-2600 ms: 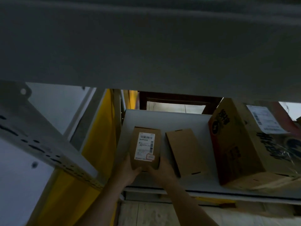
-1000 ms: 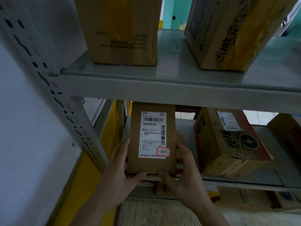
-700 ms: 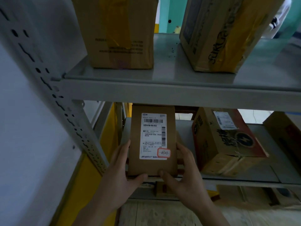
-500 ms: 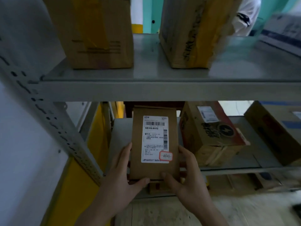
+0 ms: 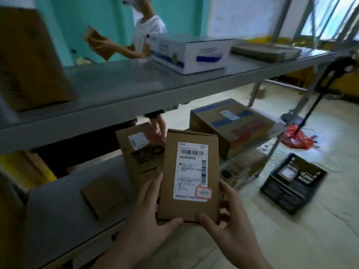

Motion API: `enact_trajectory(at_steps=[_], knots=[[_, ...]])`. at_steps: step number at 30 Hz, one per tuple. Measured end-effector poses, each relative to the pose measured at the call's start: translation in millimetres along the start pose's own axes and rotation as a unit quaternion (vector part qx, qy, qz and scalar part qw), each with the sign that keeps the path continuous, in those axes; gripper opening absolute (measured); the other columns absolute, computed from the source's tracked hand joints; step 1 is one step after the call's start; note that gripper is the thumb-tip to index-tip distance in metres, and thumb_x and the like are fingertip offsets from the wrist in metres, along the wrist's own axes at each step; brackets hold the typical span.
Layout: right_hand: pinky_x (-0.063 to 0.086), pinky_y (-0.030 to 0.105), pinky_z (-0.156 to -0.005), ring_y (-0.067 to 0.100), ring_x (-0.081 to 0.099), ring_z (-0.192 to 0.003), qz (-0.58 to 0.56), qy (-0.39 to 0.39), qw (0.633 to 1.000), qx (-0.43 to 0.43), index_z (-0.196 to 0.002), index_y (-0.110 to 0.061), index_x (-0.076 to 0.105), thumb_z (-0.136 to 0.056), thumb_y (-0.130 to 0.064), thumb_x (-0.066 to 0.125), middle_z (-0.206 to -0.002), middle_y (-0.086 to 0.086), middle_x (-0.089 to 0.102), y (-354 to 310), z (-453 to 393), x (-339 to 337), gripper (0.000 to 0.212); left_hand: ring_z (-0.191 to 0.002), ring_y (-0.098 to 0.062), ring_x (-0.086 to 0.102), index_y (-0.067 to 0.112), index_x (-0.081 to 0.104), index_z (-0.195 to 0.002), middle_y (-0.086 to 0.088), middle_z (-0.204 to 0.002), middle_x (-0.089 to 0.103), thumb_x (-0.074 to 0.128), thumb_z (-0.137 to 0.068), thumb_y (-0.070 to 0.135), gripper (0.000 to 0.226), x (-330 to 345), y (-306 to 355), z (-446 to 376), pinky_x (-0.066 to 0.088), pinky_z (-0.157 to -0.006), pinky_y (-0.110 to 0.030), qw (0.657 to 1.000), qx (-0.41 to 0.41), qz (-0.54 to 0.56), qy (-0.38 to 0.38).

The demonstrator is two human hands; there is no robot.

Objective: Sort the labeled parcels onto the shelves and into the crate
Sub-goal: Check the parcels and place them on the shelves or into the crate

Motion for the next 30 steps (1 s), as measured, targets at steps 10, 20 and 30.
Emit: enact_trajectory(at_steps=[10,20,30], knots=[[0.057,0.022,-0.071,0.001,0.062,-0.102,0.026,0.142,0.989,0.029,-0.132,-0.059,0.031,-0.076,-0.021,0.087,-0.128,-0.032,0.048,65,18,-256,0.088,-0.135,0.005,0.029,0.065,-0.004,-0.141,0.054,-0.132,0.0,0.08,-0.075,0.05,0.108,204,167,-76,0.04,-0.111,-0.026,0.99,0.119,-0.006,-0.08],[0.058,0.025,-0.074,0.0,0.061,-0.105,0.059,0.277,0.953,0.107,-0.134,-0.057,0.032,-0.075,-0.022,0.086,-0.126,-0.04,0.044,163,28,-451,0.087,-0.131,0.011,0.033,0.061,-0.003,-0.148,0.039,-0.147,0.008,0.076,-0.062,0.068,0.116,422,265,-162,0.051,-0.1,-0.027,0.95,0.169,0.026,-0.263],[0.059,0.024,-0.075,-0.005,0.06,-0.106,0.088,0.351,0.916,0.173,-0.129,-0.059,0.034,-0.077,-0.027,0.084,-0.128,-0.036,0.048,269,-55,-626,0.079,-0.126,0.001,0.044,0.051,0.002,-0.153,0.034,-0.144,0.016,0.08,-0.068,0.054,0.115,619,347,-313,0.056,-0.09,-0.026,0.913,0.224,0.04,-0.339]])
Point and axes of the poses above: each hand's wrist, its own z-axis away from the middle knuckle, its own x-axis out of the palm, y = z × x, the point moved 10 cm from there along -z, towards the middle knuckle
